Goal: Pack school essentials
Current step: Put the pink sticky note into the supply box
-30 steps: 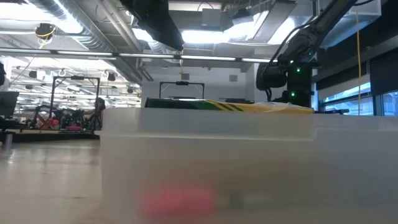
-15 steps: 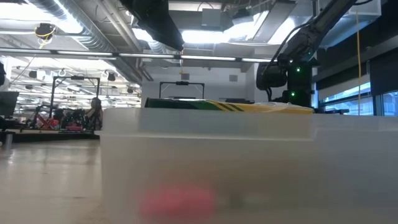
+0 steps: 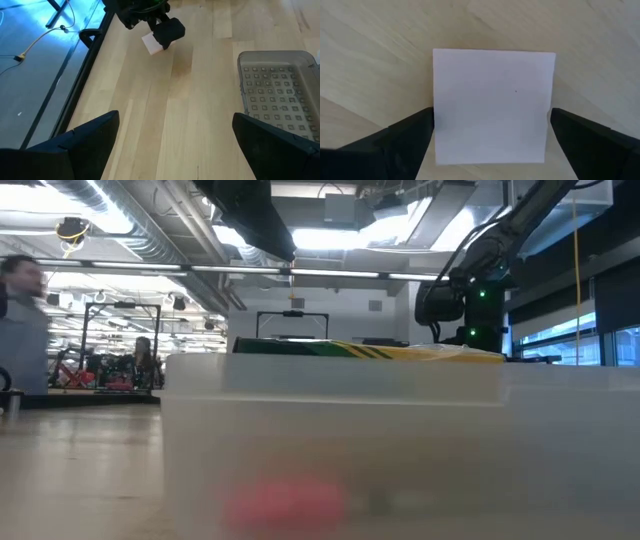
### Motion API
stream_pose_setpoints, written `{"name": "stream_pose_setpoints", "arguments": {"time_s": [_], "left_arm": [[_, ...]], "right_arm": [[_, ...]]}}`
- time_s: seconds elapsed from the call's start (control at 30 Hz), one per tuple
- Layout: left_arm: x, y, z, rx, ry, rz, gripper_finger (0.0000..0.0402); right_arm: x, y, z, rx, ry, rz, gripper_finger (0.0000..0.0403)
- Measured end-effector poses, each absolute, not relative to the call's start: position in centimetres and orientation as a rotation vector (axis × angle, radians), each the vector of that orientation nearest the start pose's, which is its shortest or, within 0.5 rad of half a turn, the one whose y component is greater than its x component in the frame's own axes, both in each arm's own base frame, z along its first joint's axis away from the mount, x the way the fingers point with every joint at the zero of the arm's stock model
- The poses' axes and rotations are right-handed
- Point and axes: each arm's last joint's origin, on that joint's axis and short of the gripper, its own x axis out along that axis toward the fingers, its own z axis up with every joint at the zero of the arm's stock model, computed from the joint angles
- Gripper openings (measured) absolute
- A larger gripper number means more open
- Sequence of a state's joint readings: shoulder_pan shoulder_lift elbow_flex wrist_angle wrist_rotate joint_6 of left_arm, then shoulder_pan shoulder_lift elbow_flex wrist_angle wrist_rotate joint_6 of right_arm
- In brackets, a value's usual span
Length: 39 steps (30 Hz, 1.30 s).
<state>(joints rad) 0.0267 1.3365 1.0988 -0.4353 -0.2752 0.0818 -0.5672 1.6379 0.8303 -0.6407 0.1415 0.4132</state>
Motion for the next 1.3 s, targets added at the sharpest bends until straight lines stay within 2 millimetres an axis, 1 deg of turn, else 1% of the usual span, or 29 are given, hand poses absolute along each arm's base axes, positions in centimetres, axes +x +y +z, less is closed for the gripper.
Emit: {"name": "stream_pose_setpoints", "arguments": {"time_s": [0.2,0.37,0.7,0.97,1.3], "left_arm": [[28.5,1.6,30.1,0.162,0.682,0.263,0.0383],[28.5,1.5,30.1,0.162,0.682,0.263,0.0383],[28.5,1.5,30.1,0.162,0.682,0.263,0.0383],[28.5,1.5,30.1,0.162,0.682,0.263,0.0383],[28.5,1.5,30.1,0.162,0.682,0.263,0.0383]], "right_arm": [[21.9,-14.6,13.6,0.632,1.314,-0.853,0.0398],[21.7,-14.9,13.5,0.671,1.304,-0.870,0.0398],[21.7,-14.9,13.5,0.653,1.307,-0.845,0.0398],[21.3,-15.5,13.4,0.716,1.296,-0.795,0.0398],[21.3,-15.7,13.4,0.738,1.286,-0.793,0.0397]]}}
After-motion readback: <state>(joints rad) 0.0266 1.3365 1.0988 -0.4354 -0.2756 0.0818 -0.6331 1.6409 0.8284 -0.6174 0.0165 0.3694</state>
